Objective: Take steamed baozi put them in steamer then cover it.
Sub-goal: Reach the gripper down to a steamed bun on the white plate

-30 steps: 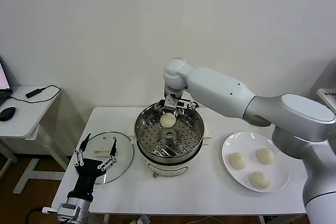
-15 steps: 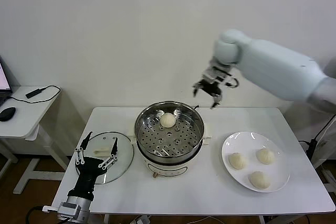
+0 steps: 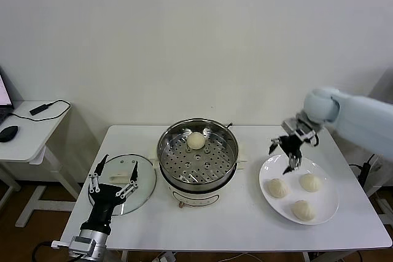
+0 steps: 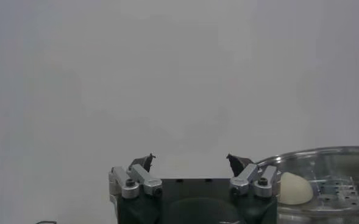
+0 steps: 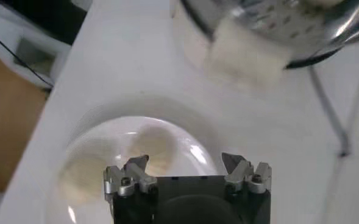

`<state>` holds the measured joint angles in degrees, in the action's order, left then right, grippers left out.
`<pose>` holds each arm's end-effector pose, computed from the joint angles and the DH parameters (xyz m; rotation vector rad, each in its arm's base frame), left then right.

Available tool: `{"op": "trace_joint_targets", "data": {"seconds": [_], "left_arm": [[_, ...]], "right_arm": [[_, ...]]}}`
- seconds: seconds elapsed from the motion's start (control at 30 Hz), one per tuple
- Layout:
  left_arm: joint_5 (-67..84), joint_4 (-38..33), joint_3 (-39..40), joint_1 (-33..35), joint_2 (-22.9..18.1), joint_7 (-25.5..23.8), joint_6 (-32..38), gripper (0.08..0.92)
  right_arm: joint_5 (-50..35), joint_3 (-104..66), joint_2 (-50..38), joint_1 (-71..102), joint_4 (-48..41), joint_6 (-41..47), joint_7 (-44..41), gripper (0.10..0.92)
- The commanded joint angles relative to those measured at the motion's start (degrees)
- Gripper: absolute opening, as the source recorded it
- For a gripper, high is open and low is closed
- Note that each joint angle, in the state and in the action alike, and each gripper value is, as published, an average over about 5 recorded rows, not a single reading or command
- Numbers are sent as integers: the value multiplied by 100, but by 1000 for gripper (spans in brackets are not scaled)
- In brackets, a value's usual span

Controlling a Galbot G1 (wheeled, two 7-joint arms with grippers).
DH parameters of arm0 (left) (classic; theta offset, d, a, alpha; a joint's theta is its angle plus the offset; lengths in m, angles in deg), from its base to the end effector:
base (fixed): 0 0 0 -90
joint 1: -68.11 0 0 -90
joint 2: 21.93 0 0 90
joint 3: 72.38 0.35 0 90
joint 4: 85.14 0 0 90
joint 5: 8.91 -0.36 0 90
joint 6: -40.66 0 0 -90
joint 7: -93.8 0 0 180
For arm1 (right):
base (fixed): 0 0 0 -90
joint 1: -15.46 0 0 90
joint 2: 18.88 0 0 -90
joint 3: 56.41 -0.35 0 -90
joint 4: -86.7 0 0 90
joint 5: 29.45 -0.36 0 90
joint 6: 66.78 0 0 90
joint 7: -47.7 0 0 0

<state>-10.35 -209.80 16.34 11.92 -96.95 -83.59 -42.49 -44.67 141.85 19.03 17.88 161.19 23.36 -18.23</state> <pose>0.1688 0.0439 -0.2799 0.1473 2.9727 0.3631 0.5290 -0.1497 -0.1311 1.5629 -1.2189 1.3676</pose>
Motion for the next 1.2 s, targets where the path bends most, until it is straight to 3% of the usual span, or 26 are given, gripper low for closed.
{"op": "trace_joint_targets", "data": {"seconds": [0.03, 0.5, 0.87, 1.2], "left_arm": [[-2, -22, -23, 2, 10, 10, -6, 823], [-11, -41, -35, 31, 12, 45, -5, 823], [-11, -27, -53, 53, -7, 46, 16, 823], [1, -52, -87, 40, -2, 52, 14, 823]], "right_arm": [[-15, 123, -502, 792, 241, 354, 656, 823], [143, -193, -297, 1316, -6, 481, 1446, 823], [247, -276, -207, 1406, -121, 489, 1478, 822], [262, -396, -222, 1472, -114, 470, 1490, 703]]}}
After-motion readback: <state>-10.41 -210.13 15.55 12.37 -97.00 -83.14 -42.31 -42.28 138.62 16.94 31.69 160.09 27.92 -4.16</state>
